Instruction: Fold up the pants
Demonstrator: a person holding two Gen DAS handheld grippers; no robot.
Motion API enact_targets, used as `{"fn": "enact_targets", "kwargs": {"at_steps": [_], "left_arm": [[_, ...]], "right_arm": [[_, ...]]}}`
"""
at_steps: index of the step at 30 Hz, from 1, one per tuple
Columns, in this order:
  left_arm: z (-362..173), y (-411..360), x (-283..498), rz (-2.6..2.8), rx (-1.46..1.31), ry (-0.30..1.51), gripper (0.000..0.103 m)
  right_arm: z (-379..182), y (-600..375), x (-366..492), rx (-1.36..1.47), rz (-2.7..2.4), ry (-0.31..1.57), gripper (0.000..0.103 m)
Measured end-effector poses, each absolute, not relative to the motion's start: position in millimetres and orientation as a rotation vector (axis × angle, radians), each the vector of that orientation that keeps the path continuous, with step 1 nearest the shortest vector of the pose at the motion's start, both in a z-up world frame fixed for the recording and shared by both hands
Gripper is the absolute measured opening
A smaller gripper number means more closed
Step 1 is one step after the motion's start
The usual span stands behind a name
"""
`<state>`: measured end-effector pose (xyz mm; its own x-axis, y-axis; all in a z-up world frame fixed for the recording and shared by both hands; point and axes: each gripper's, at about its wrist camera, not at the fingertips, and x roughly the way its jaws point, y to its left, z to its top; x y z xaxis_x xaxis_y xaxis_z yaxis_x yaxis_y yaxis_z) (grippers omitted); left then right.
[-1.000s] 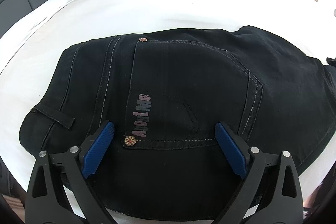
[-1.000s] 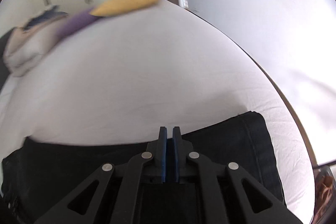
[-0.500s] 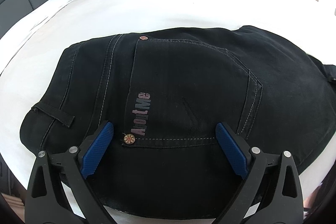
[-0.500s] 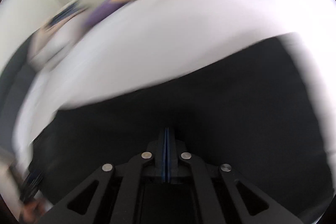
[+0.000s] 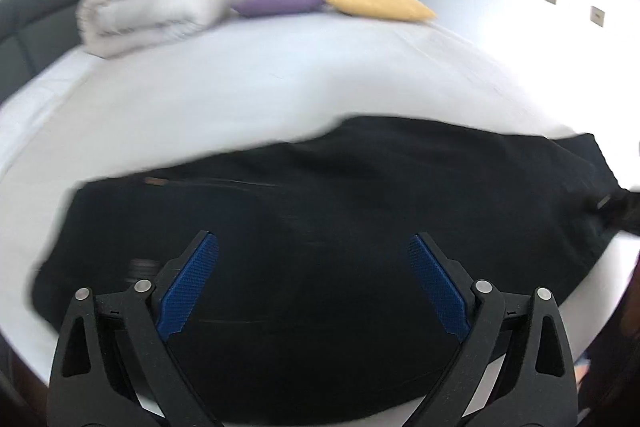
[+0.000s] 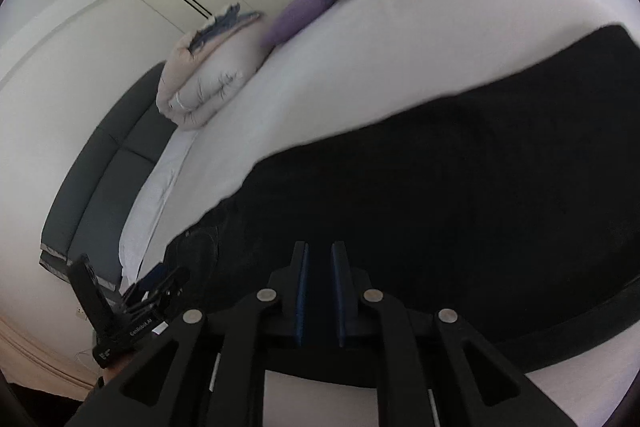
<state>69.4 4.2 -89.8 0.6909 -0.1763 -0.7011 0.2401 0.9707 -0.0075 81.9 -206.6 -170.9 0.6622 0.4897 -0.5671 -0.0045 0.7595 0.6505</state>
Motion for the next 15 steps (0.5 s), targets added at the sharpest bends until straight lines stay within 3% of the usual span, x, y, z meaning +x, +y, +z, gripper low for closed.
{"fn": "enact_targets", "kwargs": {"at_steps": [1, 3, 9, 15], "left_arm": [[-100.8, -4.7, 74.4, -0.246, 0.093, 0.805, 0.085], [-128.3, -14.1, 84.6, -0.262, 0.096, 0.904, 0.078], [-133.5, 13.5, 92.5, -0.228, 0.032, 0.888, 0.078], [-118.2, 59.9, 89.1, -0.133, -0.007, 0.897, 0.069]], "right_arm": [[-187.0, -202.7, 86.6, 0.683, 0.312, 0.851, 0.011], [-202.8, -227.0, 101.3, 0.673, 0.238, 0.891, 0.000], [-205.5, -321.8, 80.6, 0.750, 0.024, 0.776, 0.000], [-171.4, -400.8, 46.3, 0.727, -0.370, 0.730, 0.000]]}}
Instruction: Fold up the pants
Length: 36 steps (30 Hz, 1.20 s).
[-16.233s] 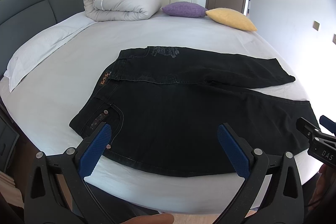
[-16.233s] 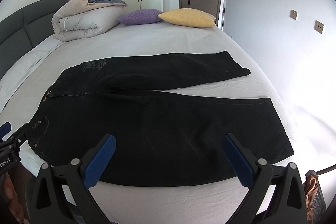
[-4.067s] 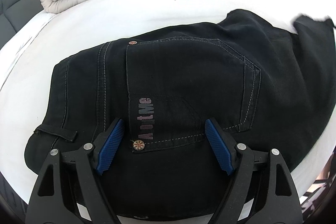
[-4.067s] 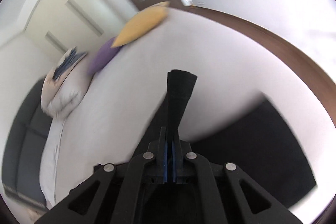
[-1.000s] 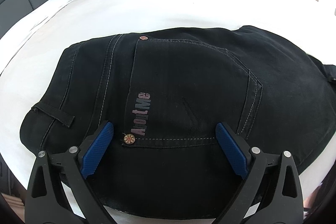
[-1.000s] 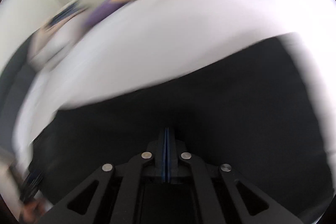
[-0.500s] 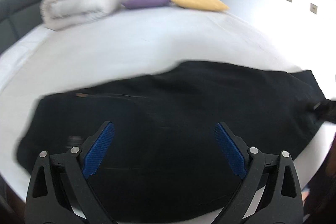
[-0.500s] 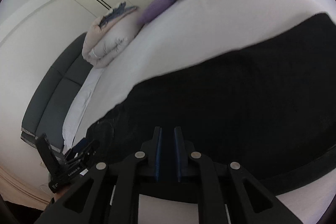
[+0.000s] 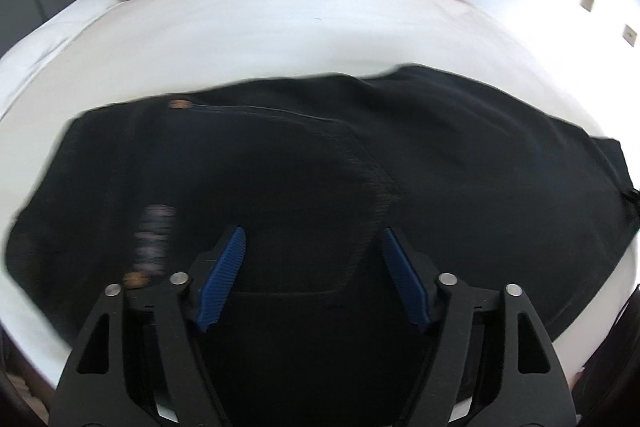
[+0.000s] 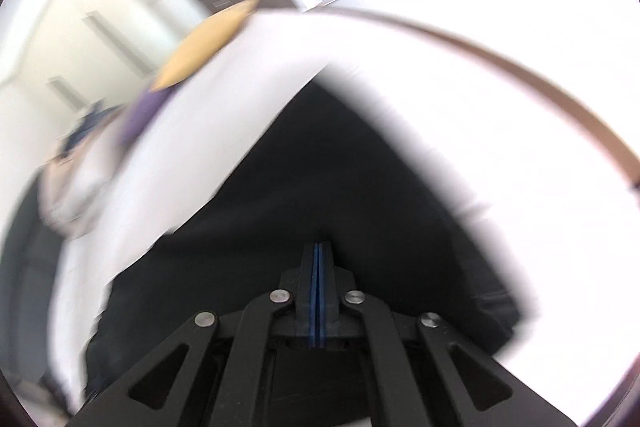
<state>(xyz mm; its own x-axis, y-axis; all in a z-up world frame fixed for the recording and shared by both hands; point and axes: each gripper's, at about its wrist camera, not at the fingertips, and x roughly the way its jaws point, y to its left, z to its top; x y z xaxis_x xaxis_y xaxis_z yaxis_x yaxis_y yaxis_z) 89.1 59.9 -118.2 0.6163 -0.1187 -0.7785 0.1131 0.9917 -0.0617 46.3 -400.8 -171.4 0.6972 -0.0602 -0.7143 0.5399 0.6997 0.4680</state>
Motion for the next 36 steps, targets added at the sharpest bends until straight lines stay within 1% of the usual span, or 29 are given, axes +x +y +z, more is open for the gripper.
{"fn": "enact_targets", "kwargs": {"at_steps": [1, 2, 4, 7, 9, 12, 14, 15, 16, 17, 19, 20, 21, 23, 25, 28, 30, 32, 33, 34, 35, 36], "left_arm": [[-108.4, 67.9, 86.9, -0.135, -0.018, 0.868, 0.069], [-99.8, 71.4, 89.6, -0.135, -0.016, 0.845, 0.069], [-89.2, 73.4, 103.9, -0.146, -0.014, 0.835, 0.069], [-88.6, 72.1, 134.9, -0.160, 0.001, 0.843, 0.069], [-95.3, 66.3, 145.6, -0.158, 0.017, 0.865, 0.068], [-114.5, 73.3, 167.7, -0.136, 0.014, 0.909, 0.059], [-130.7, 84.4, 177.2, -0.145, -0.016, 0.937, 0.057], [-137.1, 89.2, 178.1, -0.166, -0.037, 0.931, 0.057], [-142.1, 87.9, 179.1, -0.173, -0.041, 0.919, 0.057], [-143.4, 88.7, 177.3, -0.175, -0.036, 0.913, 0.057], [-146.1, 85.7, 177.9, -0.169, -0.017, 0.900, 0.057], [-148.8, 86.6, 177.3, -0.171, -0.021, 0.893, 0.057], [-150.7, 88.2, 178.8, -0.175, -0.033, 0.887, 0.057], [-153.7, 89.2, 182.7, -0.182, -0.051, 0.883, 0.057], [-152.3, 90.3, 182.1, -0.185, -0.055, 0.878, 0.057], [-149.4, 92.1, 181.5, -0.189, -0.068, 0.879, 0.057], [-140.7, 88.6, 178.0, -0.164, -0.044, 0.892, 0.057], [-122.3, 82.3, 166.3, -0.128, -0.019, 0.888, 0.057], [-111.1, 77.6, 157.3, -0.152, -0.032, 0.861, 0.057], [-101.0, 66.4, 152.0, -0.191, -0.041, 0.829, 0.057], [-95.1, 55.2, 149.2, -0.219, -0.032, 0.817, 0.057], [-94.6, 38.1, 149.9, -0.262, -0.014, 0.830, 0.058]], "right_arm": [[-160.5, -401.1, 42.2, 0.714, -0.412, 0.723, 0.009], [-153.2, -397.0, 43.3, 0.712, -0.387, 0.715, 0.009], [-136.6, -367.4, 63.6, 0.719, -0.175, 0.729, 0.010], [-114.4, -289.0, 110.2, 0.704, 0.181, 0.770, 0.009], [-109.6, -224.8, 148.8, 0.708, 0.415, 0.851, 0.009], [-123.0, -143.3, 207.0, 0.649, 0.553, 0.990, 0.009], [-144.5, -119.1, 253.6, 0.673, 0.576, 1.067, 0.009], [-157.3, -93.9, 276.8, 0.693, 0.585, 1.102, 0.009], [-169.5, -89.0, 287.7, 0.712, 0.584, 1.132, 0.009], [-190.1, -79.9, 291.6, 0.713, 0.558, 1.171, 0.009], [-213.6, -86.3, 286.4, 0.710, 0.521, 1.203, 0.000], [-219.2, -87.3, 290.2, 0.738, 0.518, 1.197, 0.000], [-220.1, -82.0, 309.3, 0.783, 0.515, 1.189, 0.000], [-214.6, -85.9, 319.0, 0.819, 0.500, 1.161, 0.000], [-203.3, -90.4, 322.2, 0.791, 0.442, 1.075, 0.000], [-200.2, -121.0, 314.9, 0.858, 0.298, 1.021, 0.000], [-188.8, -135.8, 291.1, 0.850, 0.247, 0.983, 0.006], [-179.0, -135.3, 262.8, 0.875, 0.362, 0.965, 0.006], [-177.5, -128.5, 249.2, 0.860, 0.417, 0.976, 0.008], [-178.5, -122.6, 237.2, 0.831, 0.449, 0.995, 0.015], [-185.5, -111.8, 223.6, 0.794, 0.462, 1.035, 0.016], [-195.2, -115.0, 213.6, 0.792, 0.456, 1.059, 0.012]]}}
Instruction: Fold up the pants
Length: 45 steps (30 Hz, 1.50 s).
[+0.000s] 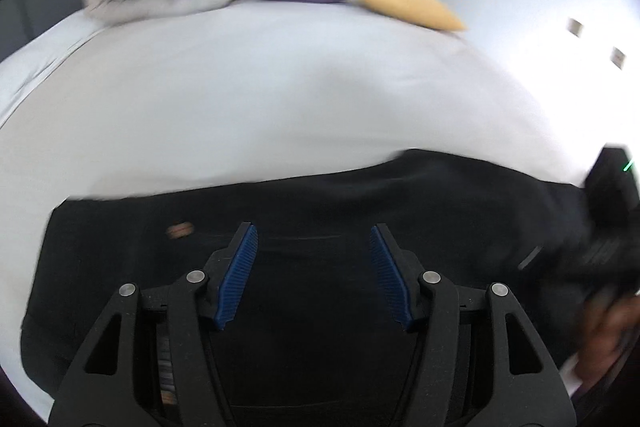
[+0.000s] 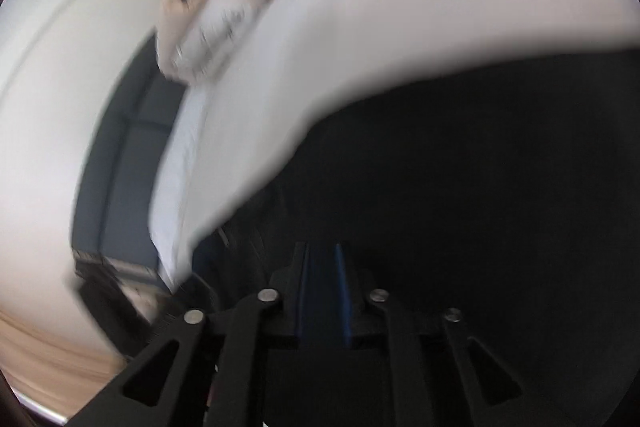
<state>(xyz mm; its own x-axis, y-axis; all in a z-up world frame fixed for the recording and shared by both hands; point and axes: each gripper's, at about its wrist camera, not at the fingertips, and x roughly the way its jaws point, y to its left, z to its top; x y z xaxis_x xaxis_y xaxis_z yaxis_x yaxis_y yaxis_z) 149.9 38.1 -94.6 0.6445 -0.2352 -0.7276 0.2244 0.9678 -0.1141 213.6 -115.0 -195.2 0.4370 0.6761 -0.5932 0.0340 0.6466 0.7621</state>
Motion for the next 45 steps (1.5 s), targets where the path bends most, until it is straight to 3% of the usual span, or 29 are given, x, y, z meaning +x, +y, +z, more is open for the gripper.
{"fn": "enact_targets", "kwargs": {"at_steps": [1, 4, 15, 21, 23, 25, 28, 30, 35, 43, 44, 45], "left_arm": [[-98.9, 28.5, 152.7, -0.289, -0.010, 0.857, 0.058], [-134.3, 12.9, 161.2, -0.283, 0.014, 0.982, 0.057], [-141.7, 44.6, 143.1, -0.218, -0.012, 0.919, 0.055], [-142.9, 73.8, 125.8, -0.122, 0.030, 0.888, 0.055], [-140.9, 86.9, 124.0, -0.121, 0.036, 0.886, 0.054], [-135.9, 98.1, 123.8, -0.126, 0.038, 0.886, 0.036], [-128.8, 120.5, 113.1, -0.164, 0.017, 0.869, 0.036], [-122.1, 131.5, 104.2, -0.115, 0.053, 0.859, 0.036], [-99.8, 129.2, 94.0, -0.104, -0.015, 0.814, 0.035], [-131.5, 4.8, 98.8, -0.366, -0.095, 0.944, 0.035], [-135.4, -5.4, 96.9, -0.339, -0.031, 0.929, 0.035], [-137.0, -7.0, 96.8, -0.333, -0.016, 0.923, 0.035]], "right_arm": [[-202.8, -117.3, 207.6, 0.816, 0.451, 1.063, 0.000], [-215.7, -162.4, 186.2, 0.968, 0.422, 1.017, 0.000], [-207.1, -397.7, 63.3, 1.072, -0.100, 0.652, 0.000], [-190.0, -421.5, 50.8, 0.970, -0.174, 0.646, 0.000], [-185.7, -421.5, 49.2, 0.962, -0.197, 0.646, 0.000], [-177.5, -419.8, 40.9, 0.932, -0.228, 0.651, 0.000], [-164.5, -432.5, 28.6, 0.937, -0.295, 0.629, 0.000], [-155.1, -428.8, 15.4, 0.939, -0.311, 0.614, 0.008], [-121.0, -344.6, 18.0, 0.934, -0.048, 0.603, 0.012], [-167.2, -190.6, 70.9, 0.862, 0.260, 0.868, 0.012], [-171.8, -193.2, 73.5, 0.869, 0.247, 0.875, 0.002], [-178.4, -204.1, 71.8, 0.874, 0.207, 0.876, 0.000]]}}
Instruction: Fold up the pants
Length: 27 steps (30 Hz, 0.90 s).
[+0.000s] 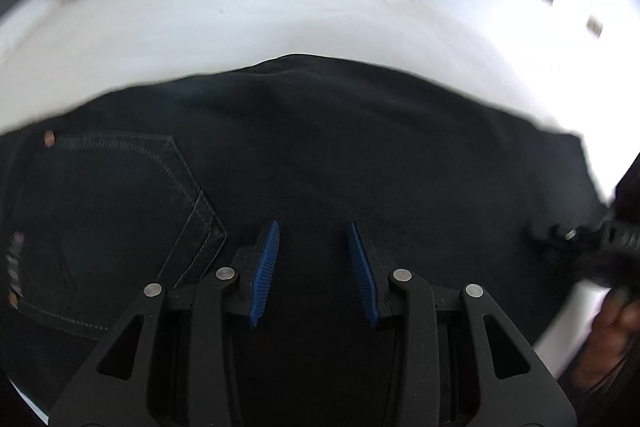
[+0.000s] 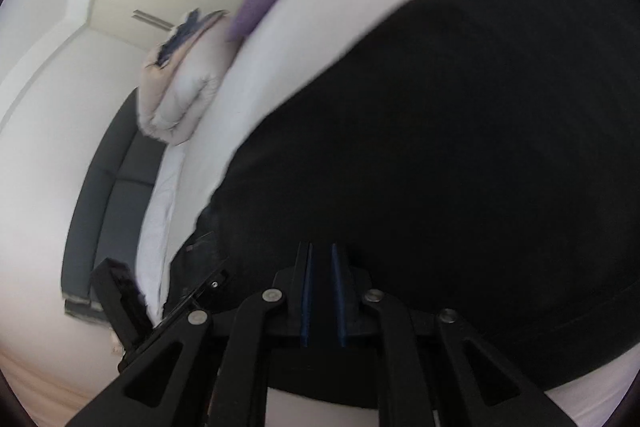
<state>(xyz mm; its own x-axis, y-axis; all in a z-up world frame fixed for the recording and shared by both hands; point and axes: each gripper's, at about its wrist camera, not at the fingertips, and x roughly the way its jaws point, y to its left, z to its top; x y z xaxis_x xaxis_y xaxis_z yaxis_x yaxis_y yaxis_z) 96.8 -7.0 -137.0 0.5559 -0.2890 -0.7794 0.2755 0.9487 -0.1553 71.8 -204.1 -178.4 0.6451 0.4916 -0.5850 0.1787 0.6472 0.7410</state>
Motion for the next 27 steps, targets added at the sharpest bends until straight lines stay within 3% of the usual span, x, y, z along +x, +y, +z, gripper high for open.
{"fn": "enact_targets", "kwargs": {"at_steps": [11, 13, 19, 21, 23, 27], "left_arm": [[-136.1, 49.7, 97.3, -0.394, -0.148, 0.924, 0.033], [-135.8, 57.1, 93.5, -0.391, -0.157, 0.919, 0.023], [-124.1, 60.1, 74.0, -0.298, -0.064, 0.884, 0.022], [-118.7, 58.3, 73.7, -0.292, -0.076, 0.877, 0.022], [-112.5, 52.8, 72.0, -0.314, -0.089, 0.862, 0.022], [-114.3, 19.9, 74.3, -0.366, -0.075, 0.896, 0.022]], "right_arm": [[-178.2, -378.2, 4.7, 0.989, -0.142, 0.628, 0.000], [-174.1, -399.9, -4.5, 1.019, -0.173, 0.594, 0.000], [-151.1, -447.7, -50.3, 1.033, -0.391, 0.509, 0.001], [-136.8, -449.4, -70.9, 1.013, -0.408, 0.495, 0.015], [-132.9, -444.5, -79.5, 1.028, -0.359, 0.487, 0.037], [-123.4, -420.5, -72.9, 1.077, -0.276, 0.465, 0.040]]}}
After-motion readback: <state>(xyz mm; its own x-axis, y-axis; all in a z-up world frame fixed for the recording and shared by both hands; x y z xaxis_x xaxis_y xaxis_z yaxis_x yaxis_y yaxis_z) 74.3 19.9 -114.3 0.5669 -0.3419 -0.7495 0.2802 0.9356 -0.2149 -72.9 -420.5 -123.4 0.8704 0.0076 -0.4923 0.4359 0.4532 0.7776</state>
